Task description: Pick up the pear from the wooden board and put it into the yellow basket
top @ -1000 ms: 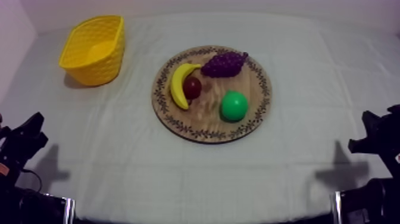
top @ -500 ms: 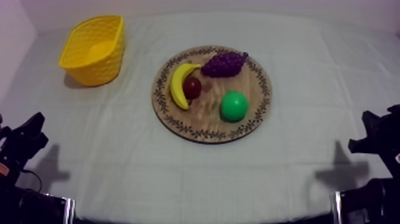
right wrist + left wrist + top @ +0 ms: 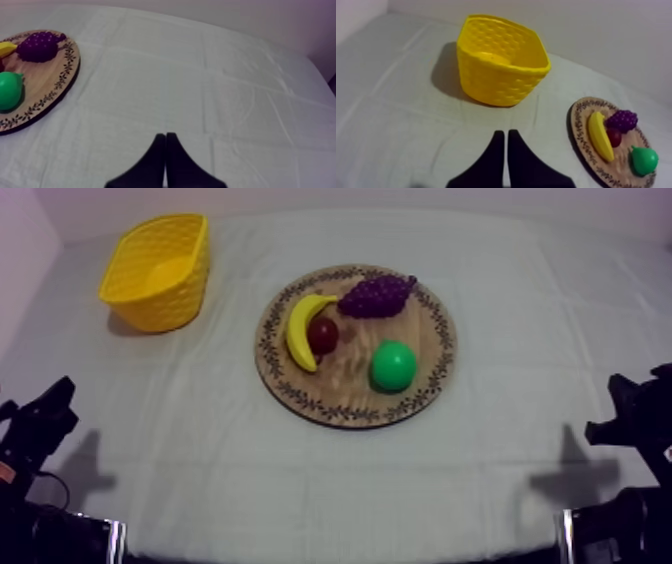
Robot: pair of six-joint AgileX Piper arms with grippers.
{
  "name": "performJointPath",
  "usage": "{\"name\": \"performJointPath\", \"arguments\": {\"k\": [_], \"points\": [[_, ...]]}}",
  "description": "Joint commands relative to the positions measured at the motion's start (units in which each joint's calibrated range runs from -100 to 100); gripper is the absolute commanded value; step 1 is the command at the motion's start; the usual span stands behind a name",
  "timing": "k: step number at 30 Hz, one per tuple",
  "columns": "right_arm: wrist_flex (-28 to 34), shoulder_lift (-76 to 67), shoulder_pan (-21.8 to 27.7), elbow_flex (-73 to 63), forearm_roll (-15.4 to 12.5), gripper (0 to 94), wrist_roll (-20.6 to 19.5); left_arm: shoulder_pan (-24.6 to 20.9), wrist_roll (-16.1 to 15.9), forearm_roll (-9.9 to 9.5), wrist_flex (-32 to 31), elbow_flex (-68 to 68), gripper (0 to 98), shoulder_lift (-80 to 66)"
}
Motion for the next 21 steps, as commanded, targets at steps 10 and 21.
{"name": "performJointPath", "arguments": {"k": [10,21], "points": [[0.02,0.01,-0.01,0.03,0.0,0.3,0.02,0.9,-0.36,-3.1,-5.14,-3.8,0.1,5.86],[0.02,0.01,-0.01,0.03,0.0,0.3,0.04,7.0,0.51,-5.79,11.04,-45.55,0.1,27.23]]}}
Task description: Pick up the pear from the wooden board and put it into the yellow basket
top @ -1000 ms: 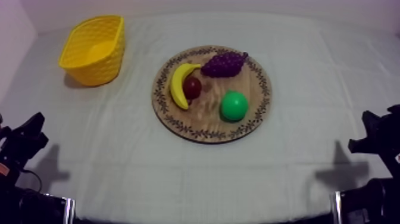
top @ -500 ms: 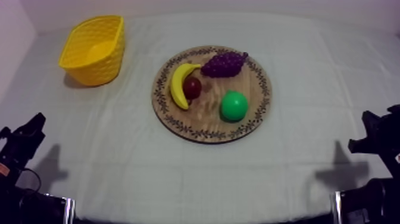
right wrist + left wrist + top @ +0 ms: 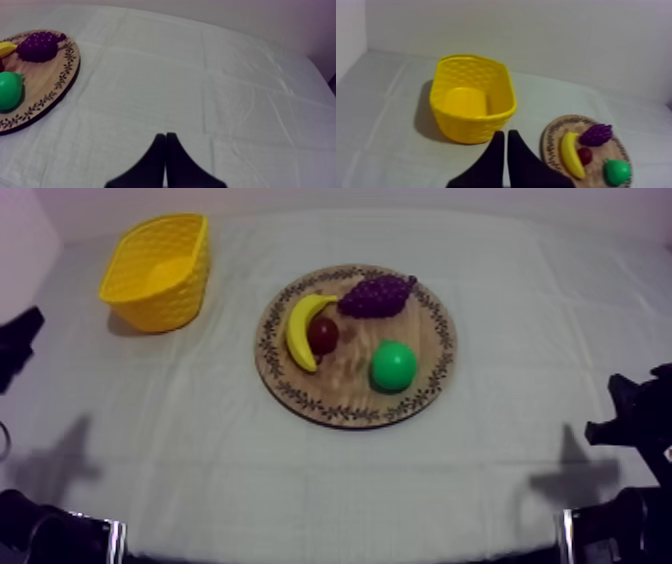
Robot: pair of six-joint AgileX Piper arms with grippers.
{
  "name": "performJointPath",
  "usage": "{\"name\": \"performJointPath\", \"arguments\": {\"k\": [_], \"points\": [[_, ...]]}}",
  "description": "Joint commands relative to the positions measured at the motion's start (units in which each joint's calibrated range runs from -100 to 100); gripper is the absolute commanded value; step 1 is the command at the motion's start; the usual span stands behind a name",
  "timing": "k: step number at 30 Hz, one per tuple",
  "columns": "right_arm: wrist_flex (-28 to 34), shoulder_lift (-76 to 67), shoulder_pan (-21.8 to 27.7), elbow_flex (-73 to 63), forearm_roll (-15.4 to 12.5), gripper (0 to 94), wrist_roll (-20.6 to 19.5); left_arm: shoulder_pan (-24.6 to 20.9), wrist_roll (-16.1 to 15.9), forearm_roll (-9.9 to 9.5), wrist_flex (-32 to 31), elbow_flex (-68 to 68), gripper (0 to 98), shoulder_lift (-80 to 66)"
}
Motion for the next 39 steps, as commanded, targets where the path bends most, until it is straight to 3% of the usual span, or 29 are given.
{"name": "performJointPath", "arguments": {"k": [1,11,21,30,39], "points": [[0.02,0.01,-0.01,0.03,0.0,0.3,0.03,1.62,-0.78,1.19,8.13,-21.57,0.1,7.28],[0.02,0.01,-0.01,0.03,0.0,0.3,0.02,8.44,-2.61,4.73,26.35,-57.63,4.2,27.6],[0.02,0.01,-0.01,0.03,0.0,0.3,0.01,14.55,-3.18,8.91,34.59,-78.37,5.1,43.27],[0.02,0.01,-0.01,0.03,0.0,0.3,0.01,21.79,-1.23,7.35,38.11,-87.34,5.7,55.37],[0.02,0.01,-0.01,0.03,0.0,0.3,0.02,28.21,4.29,5.25,43.45,-91.53,6.5,69.3]]}}
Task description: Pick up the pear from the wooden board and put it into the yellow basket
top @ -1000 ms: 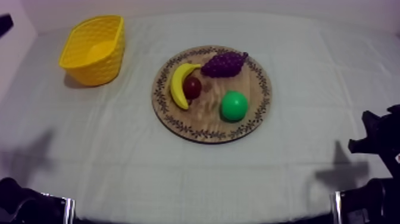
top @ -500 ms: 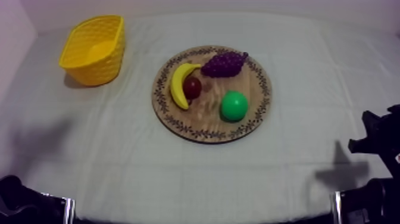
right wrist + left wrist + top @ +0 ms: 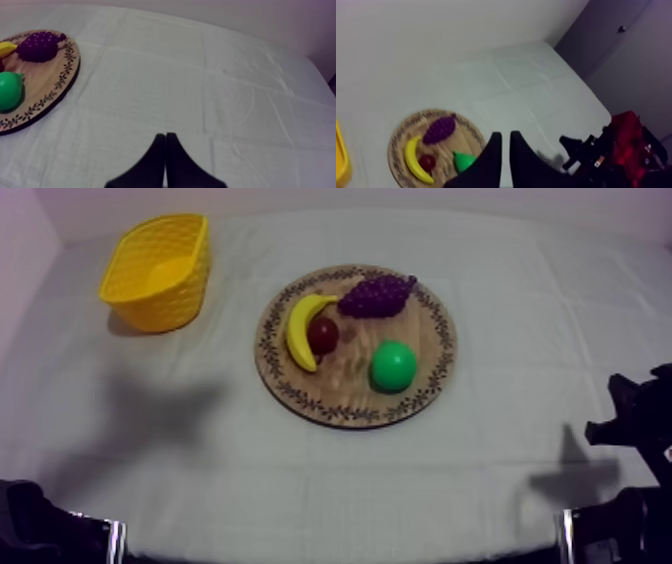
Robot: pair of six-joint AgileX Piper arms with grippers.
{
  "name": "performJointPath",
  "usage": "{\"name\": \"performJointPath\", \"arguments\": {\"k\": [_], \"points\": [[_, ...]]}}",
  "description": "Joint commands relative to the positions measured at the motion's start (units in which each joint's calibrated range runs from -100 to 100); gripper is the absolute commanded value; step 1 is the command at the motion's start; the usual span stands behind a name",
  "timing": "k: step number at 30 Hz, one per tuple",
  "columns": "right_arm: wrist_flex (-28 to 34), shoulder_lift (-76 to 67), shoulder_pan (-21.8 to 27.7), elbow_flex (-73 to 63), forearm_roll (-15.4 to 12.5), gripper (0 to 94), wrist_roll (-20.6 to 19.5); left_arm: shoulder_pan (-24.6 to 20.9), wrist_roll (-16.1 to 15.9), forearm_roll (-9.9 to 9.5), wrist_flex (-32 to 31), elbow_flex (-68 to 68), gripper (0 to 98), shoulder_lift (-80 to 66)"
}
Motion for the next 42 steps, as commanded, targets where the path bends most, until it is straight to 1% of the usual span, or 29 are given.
{"name": "performJointPath", "arguments": {"k": [1,5,7,10,17,26,29,31,32,33,36,37,38,40,42], "points": [[0.0,0.01,-0.01,0.03,0.0,0.3,-0.01,2.28,2.03,-0.91,0.92,0.67,6.7,4.69],[0.0,0.01,-0.01,0.03,0.0,0.3,-0.02,5.52,4.47,-3.05,2.11,2.92,7.5,9.97],[0.0,0.01,-0.01,0.03,0.0,0.3,-0.02,6.43,5.29,-3.29,2.19,4.19,8.0,12.22],[0.0,0.01,-0.01,0.03,0.0,0.3,-0.02,7.07,5.99,-3.0,2.01,5.81,8.6,15.23],[0.0,0.01,-0.01,0.03,0.0,0.3,-0.02,6.61,7.53,-2.99,-0.11,10.92,10.4,20.37],[0.0,0.01,-0.01,0.03,0.0,0.3,-0.02,5.74,11.1,-5.25,-3.14,16.86,11.1,23.67],[0.0,0.01,-0.01,0.03,0.0,0.3,-0.02,5.56,11.5,-5.57,-4.07,18.41,15.6,24.21],[0.0,0.01,-0.01,0.03,0.0,0.3,-0.02,5.41,11.7,-5.65,-4.35,19.08,21.3,24.47],[0.0,0.01,-0.01,0.03,0.0,0.3,-0.02,5.29,11.42,-5.56,-4.64,19.36,26.6,24.52],[0.0,0.01,-0.01,0.03,0.0,0.3,-0.02,5.14,10.49,-5.21,-5.19,19.6,35.4,24.52],[0.0,0.01,-0.01,0.03,0.0,0.3,-0.02,4.47,7.89,-3.94,-6.35,20.11,66.3,24.27],[0.0,0.01,-0.01,0.03,0.0,0.3,-0.02,4.2,7.32,-3.58,-6.58,20.25,75.2,24.12],[0.0,0.01,-0.01,0.03,0.0,0.3,-0.02,3.88,6.88,-3.26,-6.82,20.45,81.8,23.93],[0.0,0.01,-0.01,0.03,0.0,0.3,-0.02,3.27,6.15,-2.74,-7.75,20.98,89.9,23.53],[0.0,0.01,-0.01,0.03,0.0,0.3,-0.02,2.75,5.57,-2.38,-8.98,21.68,94.0,23.21]]}}
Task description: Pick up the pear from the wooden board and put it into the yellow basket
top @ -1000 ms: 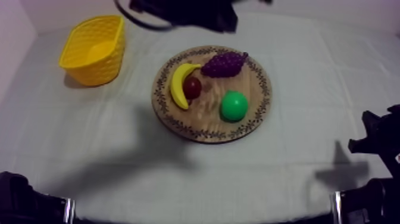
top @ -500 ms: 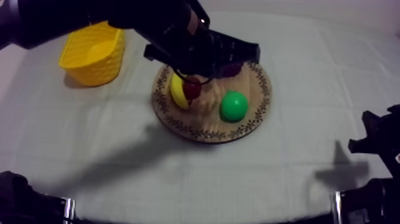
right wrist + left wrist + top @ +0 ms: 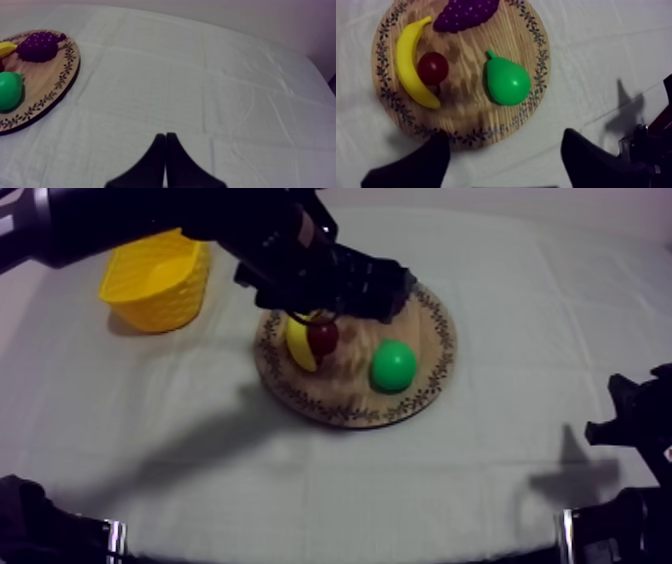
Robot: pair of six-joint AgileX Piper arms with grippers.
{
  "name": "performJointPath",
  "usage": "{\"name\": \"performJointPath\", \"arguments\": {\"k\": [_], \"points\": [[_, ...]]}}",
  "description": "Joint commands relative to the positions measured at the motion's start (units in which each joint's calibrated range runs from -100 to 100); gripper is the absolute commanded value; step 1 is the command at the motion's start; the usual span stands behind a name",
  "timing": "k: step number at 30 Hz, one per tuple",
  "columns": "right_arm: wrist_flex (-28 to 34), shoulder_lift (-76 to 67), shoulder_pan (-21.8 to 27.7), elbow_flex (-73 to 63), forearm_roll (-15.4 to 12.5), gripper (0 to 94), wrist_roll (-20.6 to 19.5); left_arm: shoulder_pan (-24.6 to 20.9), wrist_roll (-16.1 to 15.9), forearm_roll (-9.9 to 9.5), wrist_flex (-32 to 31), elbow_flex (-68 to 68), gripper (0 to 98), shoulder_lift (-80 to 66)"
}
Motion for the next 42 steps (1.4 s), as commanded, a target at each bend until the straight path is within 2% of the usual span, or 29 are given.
{"name": "performJointPath", "arguments": {"k": [1,16,26,32,42], "points": [[0.0,0.01,-0.01,0.03,0.0,0.3,-0.02,-0.35,-0.66,0.27,-1.06,0.5,95.2,-0.19],[0.0,0.01,-0.01,0.03,0.0,0.3,-0.02,-0.11,-1.3,1.37,-3.42,1.55,97.7,2.81],[0.0,0.01,-0.01,0.03,0.0,0.3,-0.02,1.77,-1.6,1.83,-3.22,-0.91,97.2,9.12],[0.0,0.01,-0.01,0.03,0.0,0.3,-0.02,2.59,-1.44,2.09,-1.24,-6.1,97.2,15.63],[0.0,0.01,-0.01,0.03,0.0,0.3,-0.02,1.43,-2.16,2.63,5.46,-23.76,96.7,29.05]]}}
